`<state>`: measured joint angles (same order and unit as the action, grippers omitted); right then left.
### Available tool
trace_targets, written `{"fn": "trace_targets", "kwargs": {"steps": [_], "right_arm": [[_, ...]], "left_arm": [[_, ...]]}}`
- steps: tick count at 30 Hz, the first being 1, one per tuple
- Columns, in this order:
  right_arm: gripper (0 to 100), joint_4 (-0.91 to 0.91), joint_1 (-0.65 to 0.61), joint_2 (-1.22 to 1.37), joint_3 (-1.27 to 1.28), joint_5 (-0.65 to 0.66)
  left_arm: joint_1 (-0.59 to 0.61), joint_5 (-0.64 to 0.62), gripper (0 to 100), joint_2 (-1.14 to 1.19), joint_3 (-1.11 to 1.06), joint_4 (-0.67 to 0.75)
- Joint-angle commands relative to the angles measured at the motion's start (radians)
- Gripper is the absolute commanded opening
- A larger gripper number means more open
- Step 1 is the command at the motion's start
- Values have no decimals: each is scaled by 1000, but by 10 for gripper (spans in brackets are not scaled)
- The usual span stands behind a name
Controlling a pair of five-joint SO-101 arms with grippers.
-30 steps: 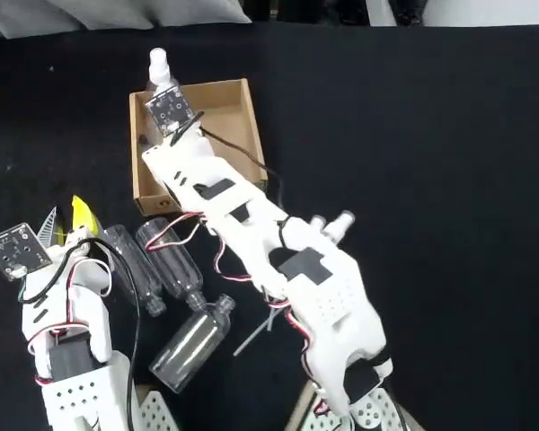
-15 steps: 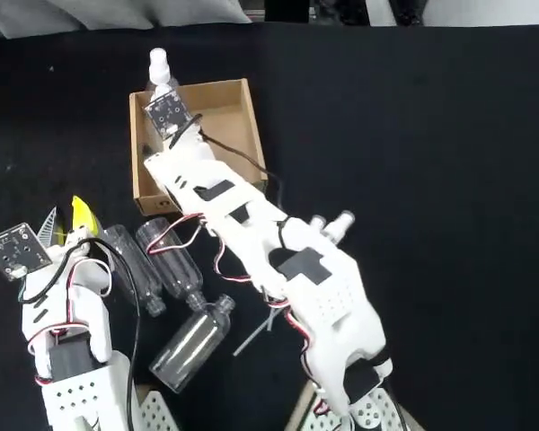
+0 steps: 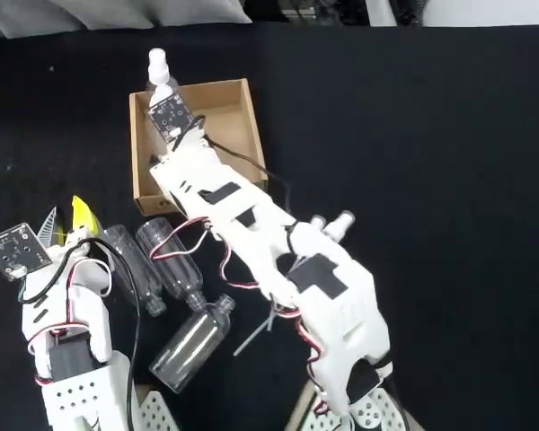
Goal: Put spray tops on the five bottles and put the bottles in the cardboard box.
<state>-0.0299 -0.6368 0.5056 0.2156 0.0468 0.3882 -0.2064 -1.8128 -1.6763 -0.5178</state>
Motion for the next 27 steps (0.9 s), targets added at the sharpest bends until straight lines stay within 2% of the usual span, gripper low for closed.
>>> {"fn": "trace_targets", "kwargs": {"steps": [1,21,27], "right_arm": [[266,-6,-12,-119,10,6],[266,-9,-12,-407,234,6],[266,-192,-11,-510,232,12]], "left_arm": [[7,11,109,-9,-24,25],[10,11,109,-9,-24,25],[10,11,109,-9,-24,25]]}}
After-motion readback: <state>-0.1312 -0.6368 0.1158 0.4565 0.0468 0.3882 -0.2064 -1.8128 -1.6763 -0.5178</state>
